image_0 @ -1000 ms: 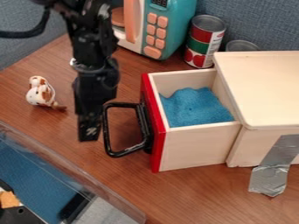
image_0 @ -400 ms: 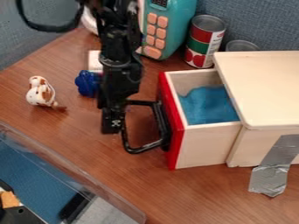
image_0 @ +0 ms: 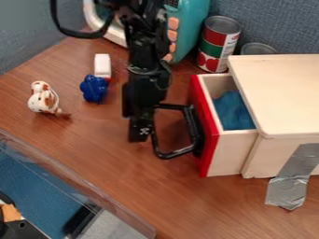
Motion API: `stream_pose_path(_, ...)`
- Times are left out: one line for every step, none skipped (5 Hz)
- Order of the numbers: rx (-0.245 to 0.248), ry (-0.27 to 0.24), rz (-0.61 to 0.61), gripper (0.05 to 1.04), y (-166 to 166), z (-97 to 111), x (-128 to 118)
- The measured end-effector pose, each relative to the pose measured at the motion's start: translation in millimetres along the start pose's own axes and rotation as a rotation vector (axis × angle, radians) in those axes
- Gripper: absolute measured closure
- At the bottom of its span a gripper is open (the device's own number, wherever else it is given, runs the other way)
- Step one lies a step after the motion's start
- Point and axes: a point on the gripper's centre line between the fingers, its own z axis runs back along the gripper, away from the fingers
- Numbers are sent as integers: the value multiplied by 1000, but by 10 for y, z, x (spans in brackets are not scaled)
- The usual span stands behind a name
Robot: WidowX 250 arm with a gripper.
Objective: Closed the drawer
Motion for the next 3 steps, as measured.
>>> stream_pose_path(-25,-46,37,84,103,113,229)
stream_pose_path(-53,-73,45,84,114,183,429)
stream_pose_path(-54,-88,48,84,137,242,563)
